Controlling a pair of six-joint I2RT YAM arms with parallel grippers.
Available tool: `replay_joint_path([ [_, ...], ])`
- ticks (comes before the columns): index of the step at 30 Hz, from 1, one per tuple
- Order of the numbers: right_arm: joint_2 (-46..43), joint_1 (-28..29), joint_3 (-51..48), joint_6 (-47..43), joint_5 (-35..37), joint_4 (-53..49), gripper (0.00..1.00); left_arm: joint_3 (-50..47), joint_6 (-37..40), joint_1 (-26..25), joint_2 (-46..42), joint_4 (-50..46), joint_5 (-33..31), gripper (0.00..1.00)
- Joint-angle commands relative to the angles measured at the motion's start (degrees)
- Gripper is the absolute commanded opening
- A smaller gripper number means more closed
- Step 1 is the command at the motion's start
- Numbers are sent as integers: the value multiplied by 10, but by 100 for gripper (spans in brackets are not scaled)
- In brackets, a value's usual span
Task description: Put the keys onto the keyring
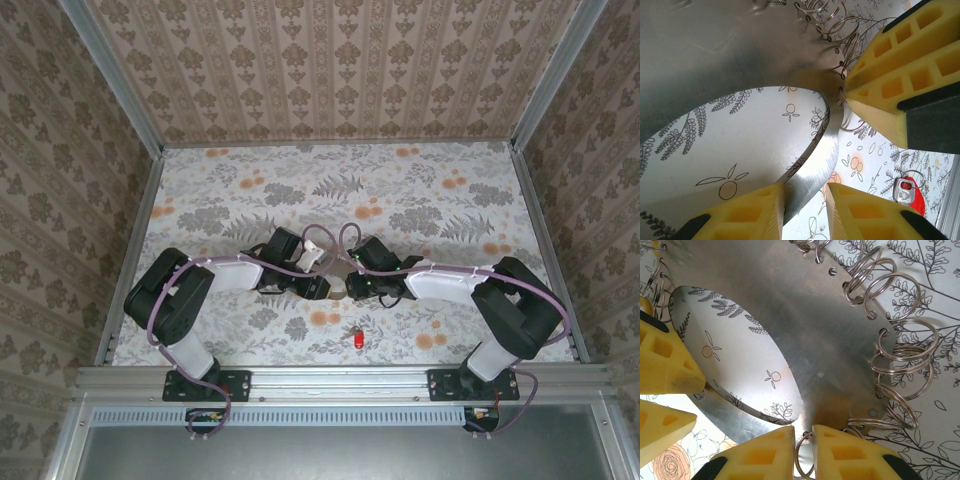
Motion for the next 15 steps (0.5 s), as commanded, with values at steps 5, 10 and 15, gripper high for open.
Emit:
replay_joint_path([
  [5, 3, 2, 10, -23, 27, -47, 24, -4, -10, 2, -11, 6, 14, 29],
  [10, 10, 4, 17, -34, 30, -56, 26, -5, -11, 2, -11, 6, 13, 29],
  [15, 14, 7, 19, -43, 42, -65, 25, -4, -11, 2, -12, 6, 12, 29],
])
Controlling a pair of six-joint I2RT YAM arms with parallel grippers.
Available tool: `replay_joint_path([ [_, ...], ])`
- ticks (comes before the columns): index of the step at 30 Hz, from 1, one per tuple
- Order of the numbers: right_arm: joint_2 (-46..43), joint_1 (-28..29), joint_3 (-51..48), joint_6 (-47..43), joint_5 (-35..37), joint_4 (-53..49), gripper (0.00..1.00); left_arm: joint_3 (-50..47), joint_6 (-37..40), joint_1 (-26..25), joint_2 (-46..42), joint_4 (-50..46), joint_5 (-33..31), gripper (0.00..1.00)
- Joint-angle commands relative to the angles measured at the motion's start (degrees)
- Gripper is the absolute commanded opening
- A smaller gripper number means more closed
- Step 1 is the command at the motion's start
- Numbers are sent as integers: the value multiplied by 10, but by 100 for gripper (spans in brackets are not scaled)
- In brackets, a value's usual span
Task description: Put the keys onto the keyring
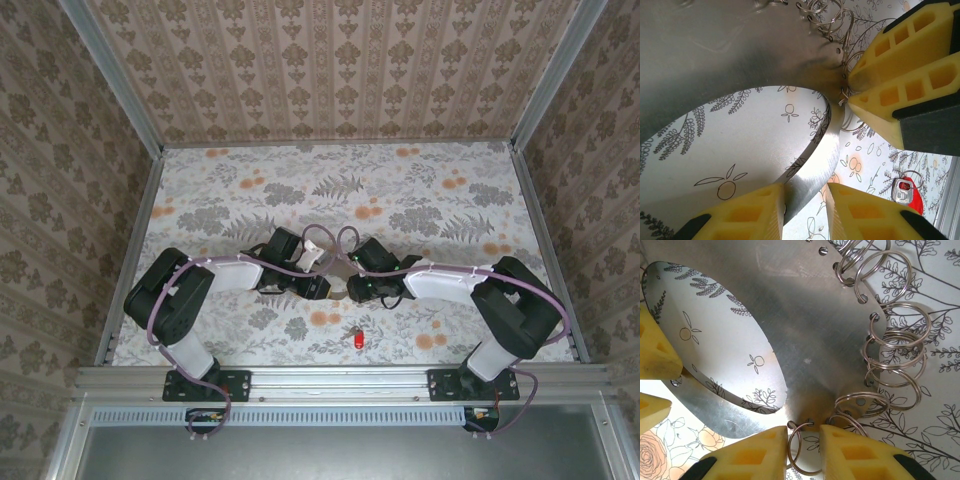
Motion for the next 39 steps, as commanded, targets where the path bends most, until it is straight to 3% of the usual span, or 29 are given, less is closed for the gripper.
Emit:
replay_joint_path([
  [1, 12, 3, 14, -19, 24, -32, 24, -3, -8, 2, -12, 4, 10, 29],
  [6, 22, 4, 23, -31, 34, -44, 21, -4, -9, 2, -17, 4, 10, 29],
  [19, -8, 7, 26, -49, 36, -43, 0, -5, -8, 2, -12, 3, 8, 29],
  [27, -63, 6, -3, -77, 5, 6, 0, -6, -9, 2, -16, 1, 7, 29],
  [35, -100, 4, -42, -116, -92, 85, 0, -7, -9, 1, -33, -4, 17, 29],
  [39, -102, -1, -44, -122, -94, 80, 0, -8, -12, 0, -40, -4, 19, 29],
])
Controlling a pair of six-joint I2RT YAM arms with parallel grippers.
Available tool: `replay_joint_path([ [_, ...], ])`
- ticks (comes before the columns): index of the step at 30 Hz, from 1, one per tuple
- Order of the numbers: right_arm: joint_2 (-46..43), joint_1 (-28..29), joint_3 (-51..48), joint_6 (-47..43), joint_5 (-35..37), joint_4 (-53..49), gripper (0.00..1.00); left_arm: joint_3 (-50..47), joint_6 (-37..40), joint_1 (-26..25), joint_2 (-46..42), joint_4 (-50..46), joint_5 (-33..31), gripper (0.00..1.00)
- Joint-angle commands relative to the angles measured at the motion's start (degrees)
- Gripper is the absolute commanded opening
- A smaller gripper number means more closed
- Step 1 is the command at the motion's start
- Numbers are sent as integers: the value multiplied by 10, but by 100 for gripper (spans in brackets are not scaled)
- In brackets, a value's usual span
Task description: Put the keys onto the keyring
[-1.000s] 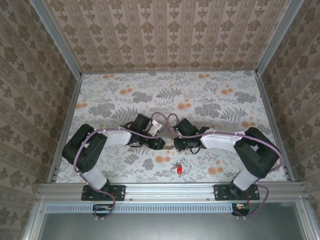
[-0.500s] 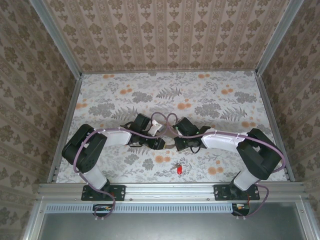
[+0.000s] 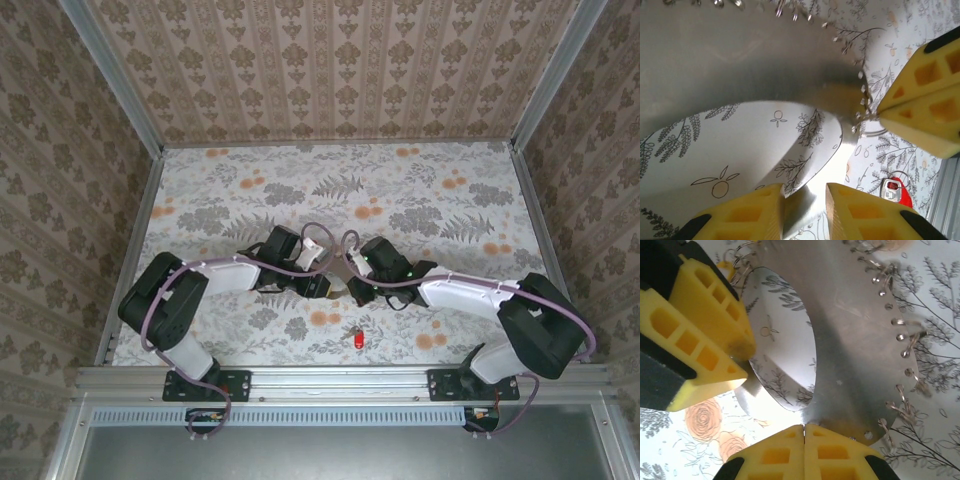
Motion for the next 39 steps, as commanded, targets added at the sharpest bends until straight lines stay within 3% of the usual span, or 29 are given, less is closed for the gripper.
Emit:
replay_joint_path([
  [1, -12, -8, -5, -11, -39, 31, 0, -8, -14, 0, -14, 2, 17, 29],
  [7, 34, -41, -35, 57, -75, 68, 0, -8, -11, 0, 1, 6, 12, 29],
  [15, 83, -43, -28, 62, -76, 65, 0, -11, -10, 1, 17, 10, 10, 29],
  [23, 72, -42, -22, 51, -47, 37, 20, -11, -12, 0, 25, 17, 14, 29],
  [27, 70, -42, -23, 52, -52, 39, 23, -11, -11, 0, 26, 16, 15, 29],
  [34, 65, -42, -25, 46, -50, 34, 15, -11, -12, 0, 24, 17, 16, 29],
  [39, 61, -42, -25, 43, -48, 32, 0, -12, -13, -1, 16, 13, 15, 29],
])
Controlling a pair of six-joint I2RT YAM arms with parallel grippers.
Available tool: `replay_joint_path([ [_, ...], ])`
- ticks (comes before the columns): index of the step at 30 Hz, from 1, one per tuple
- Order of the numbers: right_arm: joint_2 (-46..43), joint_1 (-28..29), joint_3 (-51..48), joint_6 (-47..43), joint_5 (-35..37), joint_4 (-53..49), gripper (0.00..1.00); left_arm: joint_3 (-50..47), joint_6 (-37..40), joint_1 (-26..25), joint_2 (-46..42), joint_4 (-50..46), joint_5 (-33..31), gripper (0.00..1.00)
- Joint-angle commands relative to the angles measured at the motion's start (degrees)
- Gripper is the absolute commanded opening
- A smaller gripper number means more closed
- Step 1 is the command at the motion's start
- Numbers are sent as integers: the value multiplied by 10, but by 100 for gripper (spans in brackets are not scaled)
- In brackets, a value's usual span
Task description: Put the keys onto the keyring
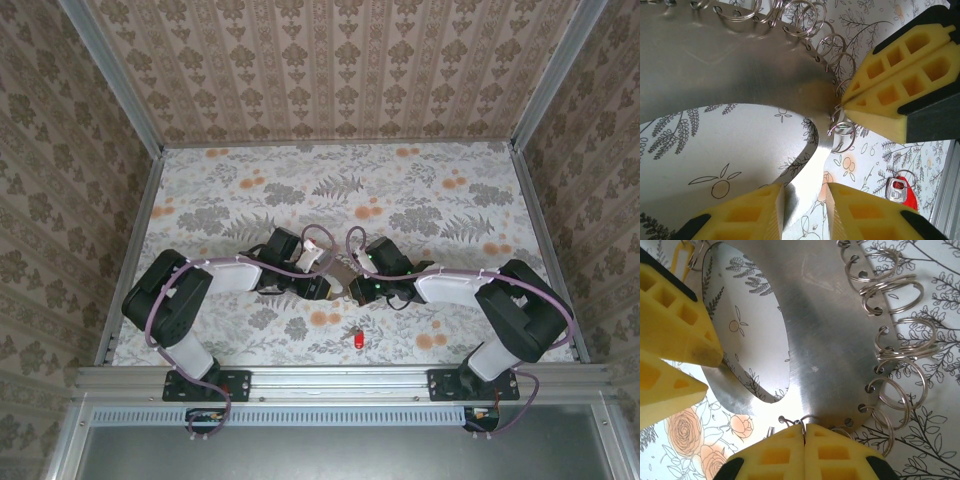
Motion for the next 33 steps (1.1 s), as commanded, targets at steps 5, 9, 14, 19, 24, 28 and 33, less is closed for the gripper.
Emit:
replay_joint_path([
  [5, -48, 10, -7, -47, 12, -23, 0, -7, -10, -1, -24, -8, 15, 29],
  [9, -140, 31, -21, -119, 6, 10, 0, -11, -10, -1, -68, -17, 20, 29],
  [14, -250, 43, -44, -192, -55, 87, 0, -29, 3, -1, -176, -15, 38, 29],
  [19, -302, 43, -34, -226, -133, 122, 0, -56, 8, -4, -331, 22, 76, 28],
  [24, -331, 43, -21, -214, -188, 163, 0, -75, -11, -7, -459, 71, 101, 29],
  [28, -342, 43, -19, -175, -230, 234, 0, -74, -16, -8, -501, 94, 124, 30],
  [33, -346, 43, -3, -152, -272, 280, 0, -60, -13, -11, -513, 100, 151, 29],
])
